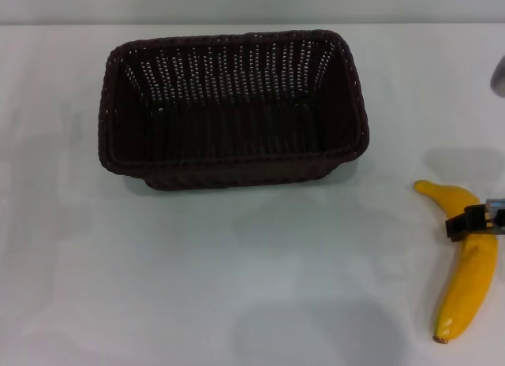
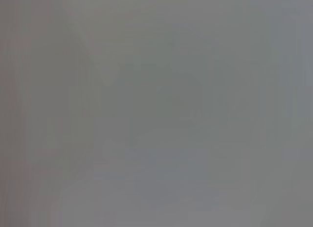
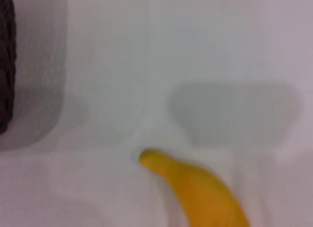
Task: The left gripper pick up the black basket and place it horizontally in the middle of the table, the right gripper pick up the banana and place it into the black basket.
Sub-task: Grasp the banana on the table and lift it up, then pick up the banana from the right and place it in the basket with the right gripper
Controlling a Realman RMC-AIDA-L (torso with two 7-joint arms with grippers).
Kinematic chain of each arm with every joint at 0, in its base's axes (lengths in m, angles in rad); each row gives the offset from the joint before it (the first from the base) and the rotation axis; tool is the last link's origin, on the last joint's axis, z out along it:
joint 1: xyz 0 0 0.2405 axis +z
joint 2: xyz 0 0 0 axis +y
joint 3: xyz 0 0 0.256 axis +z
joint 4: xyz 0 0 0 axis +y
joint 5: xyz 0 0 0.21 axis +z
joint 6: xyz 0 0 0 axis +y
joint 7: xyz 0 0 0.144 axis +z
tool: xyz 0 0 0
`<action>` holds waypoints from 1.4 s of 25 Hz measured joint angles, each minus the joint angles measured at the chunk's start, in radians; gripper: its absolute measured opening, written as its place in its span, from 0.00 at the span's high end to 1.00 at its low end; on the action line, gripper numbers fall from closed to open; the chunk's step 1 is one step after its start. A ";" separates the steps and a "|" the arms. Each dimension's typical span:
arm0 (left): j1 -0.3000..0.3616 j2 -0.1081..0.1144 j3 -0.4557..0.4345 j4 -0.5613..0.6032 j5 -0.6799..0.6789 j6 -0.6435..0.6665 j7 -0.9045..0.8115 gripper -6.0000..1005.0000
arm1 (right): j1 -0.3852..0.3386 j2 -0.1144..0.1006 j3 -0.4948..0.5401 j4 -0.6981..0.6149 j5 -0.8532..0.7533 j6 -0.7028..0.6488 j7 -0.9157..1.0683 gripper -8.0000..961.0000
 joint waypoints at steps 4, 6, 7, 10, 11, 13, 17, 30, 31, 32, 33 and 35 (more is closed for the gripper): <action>-0.002 0.001 -0.001 0.000 0.000 0.000 0.000 0.32 | 0.013 0.002 -0.010 -0.023 0.010 -0.011 0.006 0.18; -0.002 0.002 -0.002 0.000 0.000 0.000 0.000 0.32 | 0.017 0.002 -0.014 -0.028 0.009 -0.012 0.008 0.18; -0.002 0.002 -0.002 0.000 0.000 0.000 0.000 0.32 | 0.018 0.002 -0.015 -0.029 0.009 -0.011 0.007 0.18; -0.002 0.003 -0.003 0.000 0.000 0.000 0.000 0.32 | 0.018 0.000 -0.015 -0.030 0.013 -0.011 0.000 0.25; -0.002 0.002 -0.003 0.000 0.000 0.000 0.000 0.32 | 0.018 0.000 -0.015 -0.030 0.013 -0.011 -0.004 0.29; 0.000 0.002 -0.003 0.000 -0.001 0.000 0.000 0.32 | 0.015 0.000 -0.016 -0.024 0.013 -0.011 -0.009 0.37; 0.002 0.001 -0.006 0.000 -0.004 0.000 0.000 0.32 | 0.011 -0.001 -0.013 -0.012 0.011 -0.008 -0.021 0.41; 0.002 0.001 -0.006 0.005 -0.006 0.000 0.000 0.32 | 0.057 -0.004 0.212 0.158 -0.075 -0.037 -0.221 0.48; 0.002 0.002 -0.006 0.005 -0.006 0.000 0.000 0.32 | 0.077 -0.003 0.247 0.161 -0.067 -0.068 -0.257 0.48; 0.000 0.002 -0.006 0.005 -0.004 0.000 0.000 0.32 | 0.096 -0.003 0.276 0.161 -0.051 -0.098 -0.285 0.48; 0.000 0.002 -0.006 0.005 -0.003 0.000 0.000 0.32 | 0.112 -0.004 0.299 0.158 -0.033 -0.136 -0.312 0.48; -0.001 0.002 -0.006 0.005 -0.002 0.000 0.000 0.32 | 0.150 -0.003 0.325 0.140 0.048 -0.255 -0.381 0.48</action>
